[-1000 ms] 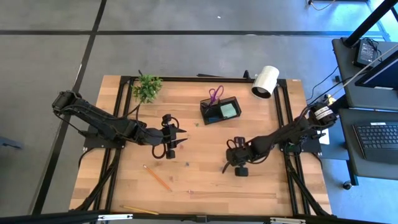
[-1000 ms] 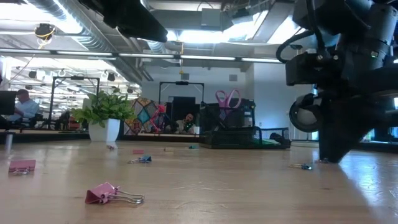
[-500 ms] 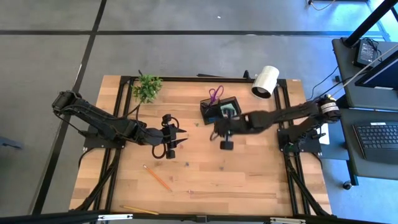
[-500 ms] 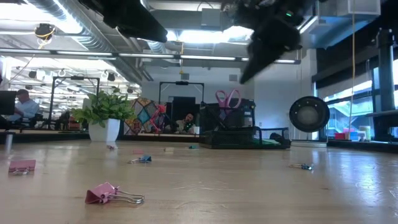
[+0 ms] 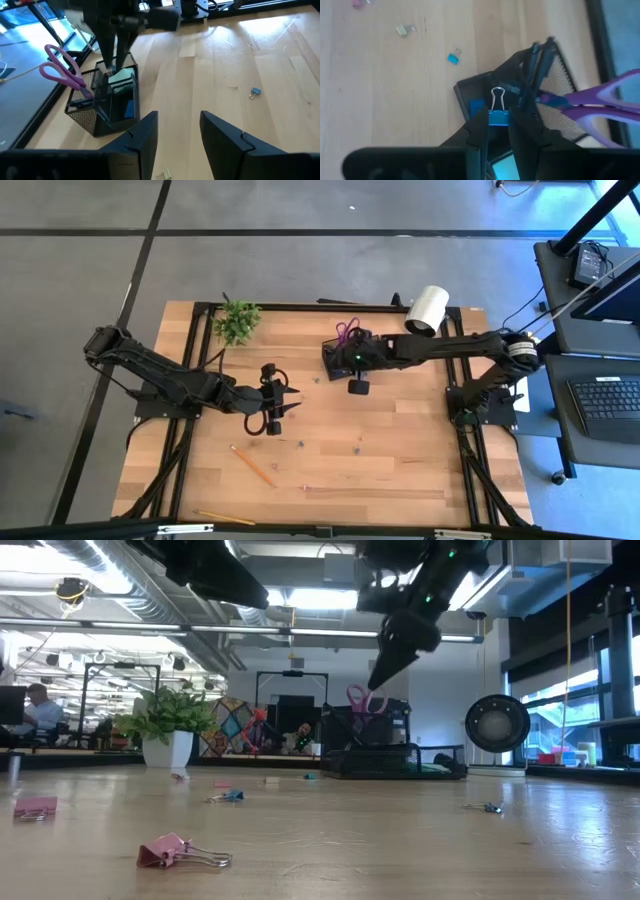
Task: Pick and place office supplies into organizer
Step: Put the blue binder clip into the black desk organizer
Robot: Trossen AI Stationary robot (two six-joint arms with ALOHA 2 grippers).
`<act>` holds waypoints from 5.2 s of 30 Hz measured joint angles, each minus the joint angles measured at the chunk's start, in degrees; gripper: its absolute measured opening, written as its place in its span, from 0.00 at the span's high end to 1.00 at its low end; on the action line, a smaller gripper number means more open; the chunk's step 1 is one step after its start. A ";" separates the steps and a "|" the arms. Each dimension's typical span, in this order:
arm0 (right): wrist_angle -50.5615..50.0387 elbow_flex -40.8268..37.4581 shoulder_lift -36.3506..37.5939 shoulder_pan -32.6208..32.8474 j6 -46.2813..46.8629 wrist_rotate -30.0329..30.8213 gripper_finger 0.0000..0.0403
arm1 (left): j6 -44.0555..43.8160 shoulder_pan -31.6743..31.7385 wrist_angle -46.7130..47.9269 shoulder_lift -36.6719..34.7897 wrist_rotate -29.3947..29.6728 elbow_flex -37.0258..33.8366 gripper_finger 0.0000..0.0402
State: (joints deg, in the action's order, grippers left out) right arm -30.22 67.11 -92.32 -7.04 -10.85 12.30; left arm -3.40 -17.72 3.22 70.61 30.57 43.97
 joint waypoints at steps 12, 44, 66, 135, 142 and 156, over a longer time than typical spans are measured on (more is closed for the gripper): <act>1.39 0.02 -10.74 -1.40 -1.53 0.06 0.84 | 0.14 0.00 0.02 0.00 0.02 0.00 0.65; 11.67 0.02 -15.36 -6.72 3.10 4.17 0.84 | 0.14 0.00 0.44 0.00 0.02 0.00 0.65; 10.73 0.02 -15.36 -6.65 3.25 4.00 0.67 | 0.11 0.00 0.44 0.00 0.02 0.00 0.65; -13.59 10.21 -19.18 30.77 57.01 -10.45 0.64 | -5.65 -0.01 0.42 0.00 0.01 -0.02 0.65; -16.12 10.19 -20.78 30.77 57.39 -10.47 0.64 | -6.55 0.00 0.40 0.00 0.00 -0.02 0.65; -13.66 10.26 -23.60 30.94 58.46 -12.95 0.64 | -6.45 -0.01 0.42 0.00 0.00 -0.02 0.65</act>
State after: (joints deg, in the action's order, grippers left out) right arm -43.87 77.38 -115.91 23.90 47.61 -0.65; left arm -9.86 -17.72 3.64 70.61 30.57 43.94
